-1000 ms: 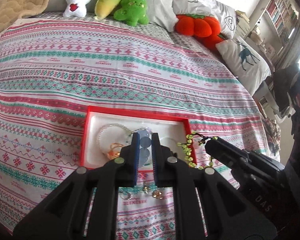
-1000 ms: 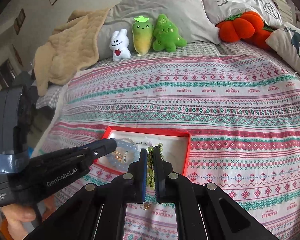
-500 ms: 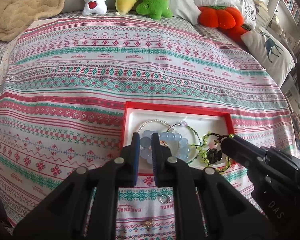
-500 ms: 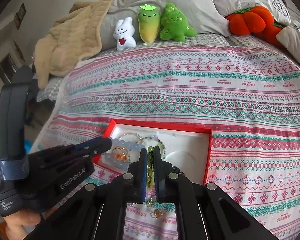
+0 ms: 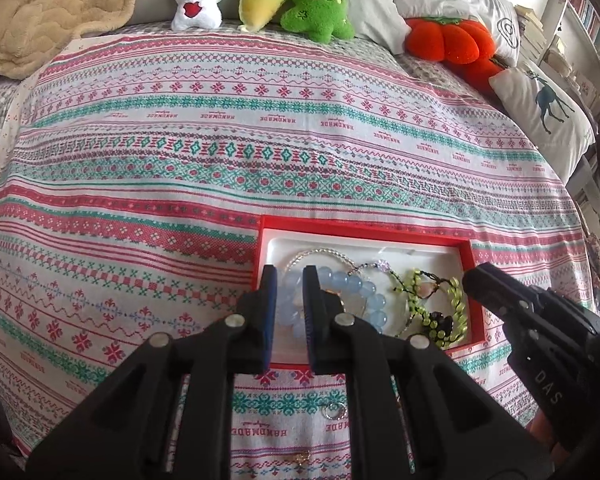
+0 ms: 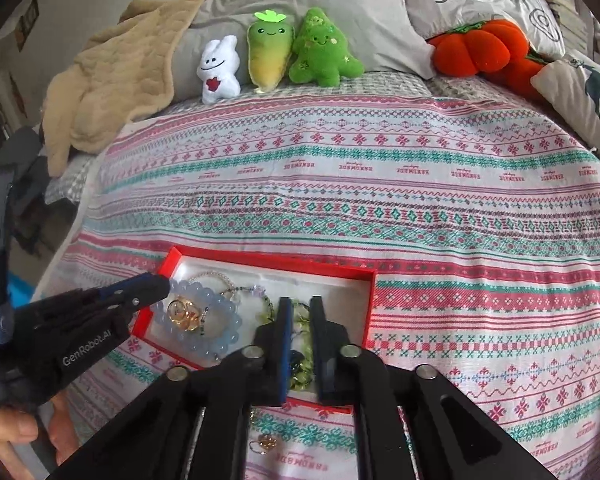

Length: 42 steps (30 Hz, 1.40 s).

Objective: Organize jewelry
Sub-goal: 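Carry both bracelets over the red box and open both tools, then move both open tools back toward the small earrings on the cover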

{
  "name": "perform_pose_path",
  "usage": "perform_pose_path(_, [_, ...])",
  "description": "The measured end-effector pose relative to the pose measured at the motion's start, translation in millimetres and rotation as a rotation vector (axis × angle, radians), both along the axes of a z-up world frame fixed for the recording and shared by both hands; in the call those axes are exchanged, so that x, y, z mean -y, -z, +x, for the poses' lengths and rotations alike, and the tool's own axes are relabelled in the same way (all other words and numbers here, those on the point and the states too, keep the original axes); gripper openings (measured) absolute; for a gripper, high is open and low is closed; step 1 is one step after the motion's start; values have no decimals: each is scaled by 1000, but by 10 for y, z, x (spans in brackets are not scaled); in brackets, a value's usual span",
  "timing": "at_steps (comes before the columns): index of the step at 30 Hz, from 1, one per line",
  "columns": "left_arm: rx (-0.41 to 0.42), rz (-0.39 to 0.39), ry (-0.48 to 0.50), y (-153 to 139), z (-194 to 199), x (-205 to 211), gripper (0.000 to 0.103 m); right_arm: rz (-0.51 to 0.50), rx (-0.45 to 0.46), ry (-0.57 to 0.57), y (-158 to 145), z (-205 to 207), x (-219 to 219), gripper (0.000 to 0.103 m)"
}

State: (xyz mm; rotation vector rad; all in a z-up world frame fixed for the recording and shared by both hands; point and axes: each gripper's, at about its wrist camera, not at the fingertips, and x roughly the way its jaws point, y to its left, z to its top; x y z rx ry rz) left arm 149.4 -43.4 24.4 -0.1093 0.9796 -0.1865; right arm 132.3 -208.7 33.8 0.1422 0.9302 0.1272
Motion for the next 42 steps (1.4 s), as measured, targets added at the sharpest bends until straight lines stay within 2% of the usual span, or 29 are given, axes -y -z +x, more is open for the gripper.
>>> perform_pose_path(3, [-13,-13,1,-34,-37,-35,28,8,-5,7,-45,-21,42,15])
perform_pose_path(5, [-2,-5,0,-83,-104,-63,45,6,-7,6,-79,-60,68,17])
perform_pose_path(7, [15,7,0,-143,-184,-89,58,9,-9,0,-109,-96,80,19])
perform_pose_path(9, [29,3,5,-198,-251,-116,66,10,-8,-2,-140,-146,101,22])
perform_pose_path(10, [34,1,6,-221,-288,-134,71,11,-10,-3,-155,-175,112,27])
perform_pose_path(12, [36,3,1,-246,-366,-178,80,16,-19,2,-177,-228,142,46])
perform_pose_path(13, [37,6,-6,-248,-401,-195,82,23,-19,12,-189,-261,165,64])
perform_pose_path(14, [39,7,-13,-250,-429,-218,82,32,-13,21,-205,-297,188,68])
perform_pose_path(18, [2,28,-25,-209,-542,-274,87,27,-23,29,-238,-414,229,68])
perform_pose_path(20, [-22,54,-21,-167,-599,-281,94,3,-31,32,-233,-463,229,71])
perform_pose_path(25, [-3,124,-8,-129,-770,-276,102,-41,-66,28,-157,-578,216,76])
perform_pose_path(31, [-3,170,-24,-17,-885,-326,102,-78,-84,27,-87,-686,198,84])
perform_pose_path(39, [-22,163,-40,141,-1008,-433,102,-109,-122,33,88,-787,169,87])
perform_pose_path(42, [-22,185,-33,201,-1056,-452,102,-127,-131,10,162,-842,128,88])
